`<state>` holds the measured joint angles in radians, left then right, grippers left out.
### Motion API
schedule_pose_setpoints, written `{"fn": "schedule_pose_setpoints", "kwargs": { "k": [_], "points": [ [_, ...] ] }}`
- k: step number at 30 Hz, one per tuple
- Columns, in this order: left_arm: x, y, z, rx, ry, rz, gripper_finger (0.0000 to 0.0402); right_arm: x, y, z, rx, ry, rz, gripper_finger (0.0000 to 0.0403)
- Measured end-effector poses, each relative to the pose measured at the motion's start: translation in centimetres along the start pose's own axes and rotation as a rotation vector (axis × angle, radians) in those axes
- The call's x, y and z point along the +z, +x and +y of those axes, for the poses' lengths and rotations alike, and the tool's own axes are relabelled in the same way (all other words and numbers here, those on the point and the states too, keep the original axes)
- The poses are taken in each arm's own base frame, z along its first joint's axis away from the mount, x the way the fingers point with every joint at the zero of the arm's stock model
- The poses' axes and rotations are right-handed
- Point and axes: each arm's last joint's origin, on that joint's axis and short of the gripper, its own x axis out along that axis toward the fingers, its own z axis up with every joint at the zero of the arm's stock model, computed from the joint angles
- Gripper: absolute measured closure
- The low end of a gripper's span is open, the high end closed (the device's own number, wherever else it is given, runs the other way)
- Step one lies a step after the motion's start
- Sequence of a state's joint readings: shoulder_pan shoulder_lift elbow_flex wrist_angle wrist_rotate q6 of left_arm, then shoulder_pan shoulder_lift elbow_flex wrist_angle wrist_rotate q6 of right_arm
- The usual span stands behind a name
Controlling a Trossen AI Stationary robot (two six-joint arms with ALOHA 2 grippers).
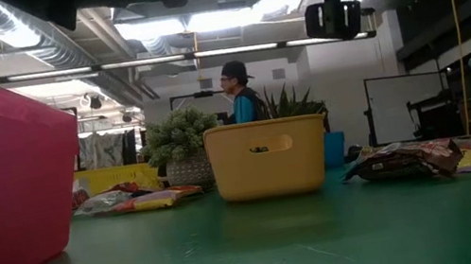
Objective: Sort candy
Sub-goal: Put the brown chocolate bar into the red bin
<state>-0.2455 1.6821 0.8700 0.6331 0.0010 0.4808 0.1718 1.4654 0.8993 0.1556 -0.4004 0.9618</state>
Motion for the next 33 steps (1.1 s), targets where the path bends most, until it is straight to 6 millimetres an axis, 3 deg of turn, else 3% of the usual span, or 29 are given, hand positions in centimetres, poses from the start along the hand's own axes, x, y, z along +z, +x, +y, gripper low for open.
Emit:
{"fn": "schedule_pose_setpoints", "kwargs": {
  "k": [12, 18, 28, 33],
  "points": [
    [-0.15, -0.01, 0.28, 0.003, 0.000, 0.000, 0.0313, 0.01, -0.01, -0.06, -0.008, 0.004, -0.006, 0.0331],
    [-0.16, -0.01, 0.28, 0.003, -0.001, 0.000, 0.0318, 0.01, -0.01, -0.04, -0.004, -0.002, -0.003, 0.0328],
    [-0.22, 0.02, 0.25, -0.001, -0.038, 0.001, 0.0320, 0.08, -0.07, 0.07, 0.018, -0.041, 0.010, 0.0223],
    [-0.16, 0.02, 0.14, -0.014, -0.105, -0.006, 0.0320, 0.07, -0.21, 0.11, 0.087, -0.166, 0.086, 0.0194]
  ]
}}
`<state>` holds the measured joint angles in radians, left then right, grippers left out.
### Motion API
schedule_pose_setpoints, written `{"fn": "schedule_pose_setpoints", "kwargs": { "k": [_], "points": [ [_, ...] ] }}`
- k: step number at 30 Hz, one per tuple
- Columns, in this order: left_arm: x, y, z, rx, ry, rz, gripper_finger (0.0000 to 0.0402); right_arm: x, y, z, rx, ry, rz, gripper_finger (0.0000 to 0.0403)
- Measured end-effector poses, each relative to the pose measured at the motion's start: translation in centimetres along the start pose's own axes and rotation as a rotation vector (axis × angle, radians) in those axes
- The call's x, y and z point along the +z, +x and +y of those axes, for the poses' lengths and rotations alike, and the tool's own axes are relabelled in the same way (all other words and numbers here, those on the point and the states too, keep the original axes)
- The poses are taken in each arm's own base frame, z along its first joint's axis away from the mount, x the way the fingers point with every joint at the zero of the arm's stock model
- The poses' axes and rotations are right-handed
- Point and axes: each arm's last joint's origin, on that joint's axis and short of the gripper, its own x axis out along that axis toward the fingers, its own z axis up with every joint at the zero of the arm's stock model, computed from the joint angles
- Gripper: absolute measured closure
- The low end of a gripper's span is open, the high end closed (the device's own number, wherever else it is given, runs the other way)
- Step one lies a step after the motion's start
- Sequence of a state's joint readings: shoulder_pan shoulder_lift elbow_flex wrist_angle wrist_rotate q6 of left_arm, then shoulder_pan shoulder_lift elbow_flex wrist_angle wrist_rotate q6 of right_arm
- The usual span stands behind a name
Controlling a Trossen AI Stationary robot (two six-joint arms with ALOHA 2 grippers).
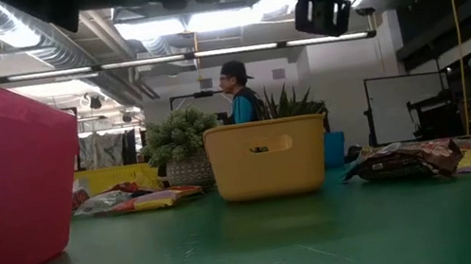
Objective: Sort candy
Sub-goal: Put the brown chocolate bar into the red bin
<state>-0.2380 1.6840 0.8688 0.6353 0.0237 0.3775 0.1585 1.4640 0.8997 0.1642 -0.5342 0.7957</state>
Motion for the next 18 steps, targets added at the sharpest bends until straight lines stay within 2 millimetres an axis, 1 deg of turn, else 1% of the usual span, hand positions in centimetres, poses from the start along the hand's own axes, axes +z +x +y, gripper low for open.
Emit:
{"fn": "schedule_pose_setpoints", "kwargs": {
  "k": [4, 7, 10, 14, 18],
  "points": [
    [0.2, 0.0, -0.5, -0.012, -0.058, -0.009, 0.0320, -0.1, -0.2, 0.3, 0.037, -0.028, 0.030, 0.0189],
    [0.7, -0.1, -1.2, -0.031, -0.078, -0.019, 0.0320, 0.0, -0.7, 0.6, 0.067, -0.056, 0.053, 0.0189],
    [1.5, -0.5, -2.2, -0.069, -0.166, -0.019, 0.0320, 0.2, -1.7, 1.0, 0.067, -0.072, 0.055, 0.0189],
    [2.9, -1.8, -3.7, -0.137, -0.329, 0.026, 0.0320, 0.0, -3.0, 1.1, 0.025, -0.110, 0.076, 0.0189],
    [3.6, -3.4, -5.6, -0.208, -0.488, 0.156, 0.0320, -0.4, -3.9, 1.3, -0.011, -0.157, 0.101, 0.0189]
  ]
}}
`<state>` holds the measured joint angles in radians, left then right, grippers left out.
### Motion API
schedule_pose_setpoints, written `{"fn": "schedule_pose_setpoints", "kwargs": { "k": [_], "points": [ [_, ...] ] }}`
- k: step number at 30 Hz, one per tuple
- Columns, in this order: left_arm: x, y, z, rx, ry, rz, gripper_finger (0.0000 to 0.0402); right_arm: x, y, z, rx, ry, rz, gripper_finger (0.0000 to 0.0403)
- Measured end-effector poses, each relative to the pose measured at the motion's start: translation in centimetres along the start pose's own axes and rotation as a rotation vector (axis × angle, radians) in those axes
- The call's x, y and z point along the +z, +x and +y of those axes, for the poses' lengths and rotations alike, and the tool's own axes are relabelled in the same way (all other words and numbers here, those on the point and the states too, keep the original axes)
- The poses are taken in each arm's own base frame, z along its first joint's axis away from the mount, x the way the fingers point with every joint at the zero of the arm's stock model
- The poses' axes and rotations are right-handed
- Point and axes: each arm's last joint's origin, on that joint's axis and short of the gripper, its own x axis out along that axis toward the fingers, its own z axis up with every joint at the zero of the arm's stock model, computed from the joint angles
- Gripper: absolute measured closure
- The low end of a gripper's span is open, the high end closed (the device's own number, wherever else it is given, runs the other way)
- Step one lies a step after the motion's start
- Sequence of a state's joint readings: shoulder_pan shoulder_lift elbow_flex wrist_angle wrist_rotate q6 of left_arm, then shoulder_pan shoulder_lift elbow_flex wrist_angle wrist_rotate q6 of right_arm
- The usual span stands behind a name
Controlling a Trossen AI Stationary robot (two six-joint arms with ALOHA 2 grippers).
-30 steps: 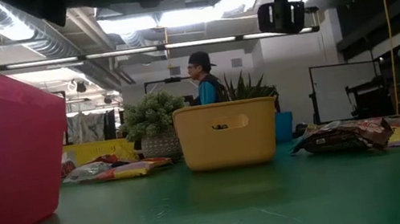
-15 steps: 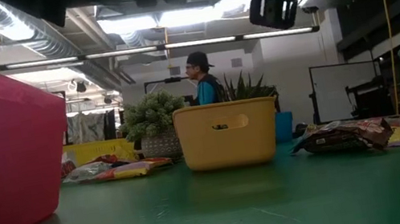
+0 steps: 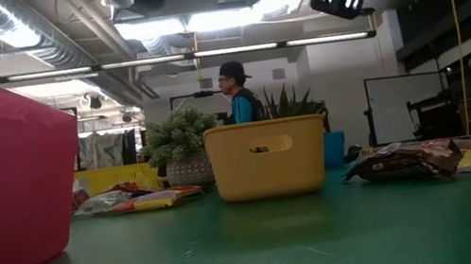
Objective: Sort candy
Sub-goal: Put the brown chocolate bar into the red bin
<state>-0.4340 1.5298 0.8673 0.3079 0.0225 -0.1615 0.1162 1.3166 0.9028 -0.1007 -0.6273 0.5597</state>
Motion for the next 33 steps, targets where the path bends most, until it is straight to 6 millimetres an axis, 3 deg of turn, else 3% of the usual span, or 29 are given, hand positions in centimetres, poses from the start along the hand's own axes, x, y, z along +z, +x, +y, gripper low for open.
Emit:
{"fn": "schedule_pose_setpoints", "kwargs": {
  "k": [8, 14, 25, 33],
  "points": [
    [-3.0, -1.4, -4.3, -0.018, -0.387, 0.311, 0.0320, -1.7, -0.3, -0.8, -0.106, -0.042, 0.137, 0.0189],
    [-4.6, -2.2, -5.8, 0.044, -0.568, 0.455, 0.0319, -2.7, -0.6, -1.5, -0.209, -0.041, 0.214, 0.0189],
    [-5.6, -2.7, -4.6, 0.228, -0.825, 0.556, 0.0319, -2.8, -0.7, -1.9, -0.321, -0.075, 0.204, 0.0189],
    [-5.6, -2.7, -4.5, 0.244, -0.863, 0.556, 0.0319, -2.8, -0.7, -1.9, -0.337, -0.075, 0.200, 0.0189]
  ]
}}
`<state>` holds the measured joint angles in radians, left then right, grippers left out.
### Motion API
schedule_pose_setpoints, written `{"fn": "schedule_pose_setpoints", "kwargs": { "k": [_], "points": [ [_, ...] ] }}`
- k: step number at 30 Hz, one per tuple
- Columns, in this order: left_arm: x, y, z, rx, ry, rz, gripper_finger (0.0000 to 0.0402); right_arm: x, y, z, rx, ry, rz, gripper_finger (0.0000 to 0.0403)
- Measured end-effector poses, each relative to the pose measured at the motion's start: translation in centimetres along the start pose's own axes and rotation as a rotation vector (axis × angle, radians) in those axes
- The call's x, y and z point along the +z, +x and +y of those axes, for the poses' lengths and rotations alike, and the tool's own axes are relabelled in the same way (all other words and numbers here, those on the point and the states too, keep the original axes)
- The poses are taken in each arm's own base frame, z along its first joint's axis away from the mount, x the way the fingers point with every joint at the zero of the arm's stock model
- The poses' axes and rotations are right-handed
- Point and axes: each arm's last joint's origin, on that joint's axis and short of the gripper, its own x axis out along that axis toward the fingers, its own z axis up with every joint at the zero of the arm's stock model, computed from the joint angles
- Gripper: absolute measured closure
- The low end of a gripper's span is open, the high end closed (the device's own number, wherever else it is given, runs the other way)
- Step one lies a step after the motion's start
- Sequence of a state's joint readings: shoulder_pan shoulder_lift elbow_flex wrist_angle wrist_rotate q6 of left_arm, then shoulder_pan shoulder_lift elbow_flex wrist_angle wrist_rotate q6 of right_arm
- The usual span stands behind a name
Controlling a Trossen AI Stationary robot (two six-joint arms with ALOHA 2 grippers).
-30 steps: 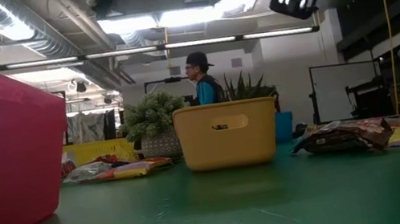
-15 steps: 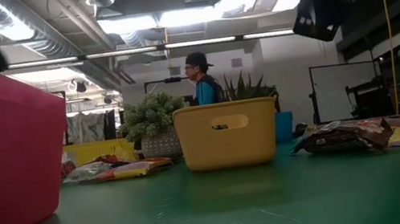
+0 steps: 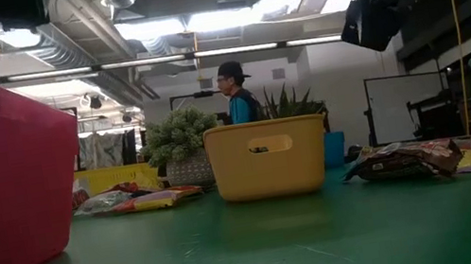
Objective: Sort candy
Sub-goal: Put the brown chocolate bar into the red bin, then put the blue chocolate bar into the light blue bin
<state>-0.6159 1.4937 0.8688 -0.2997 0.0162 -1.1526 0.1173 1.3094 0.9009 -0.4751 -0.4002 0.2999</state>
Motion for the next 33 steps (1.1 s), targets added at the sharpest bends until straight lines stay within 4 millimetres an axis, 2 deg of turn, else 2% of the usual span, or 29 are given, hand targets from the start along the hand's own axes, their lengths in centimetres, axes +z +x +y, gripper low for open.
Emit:
{"fn": "schedule_pose_setpoints", "kwargs": {
  "k": [20, 29, 33],
  "points": [
    [-0.02, 0.00, 0.27, 0.036, -0.047, -0.017, 0.0316, -0.70, -0.01, -0.28, -0.044, 0.039, 0.062, 0.0189],
    [0.01, -0.02, 0.58, 0.067, -0.079, -0.021, 0.0246, -0.74, -0.01, -0.30, -0.046, 0.041, 0.065, 0.0189],
    [0.51, -0.01, 0.29, 0.027, -0.088, -0.051, 0.0234, -0.76, -0.01, -0.33, -0.055, 0.041, 0.066, 0.0189]
  ]
}}
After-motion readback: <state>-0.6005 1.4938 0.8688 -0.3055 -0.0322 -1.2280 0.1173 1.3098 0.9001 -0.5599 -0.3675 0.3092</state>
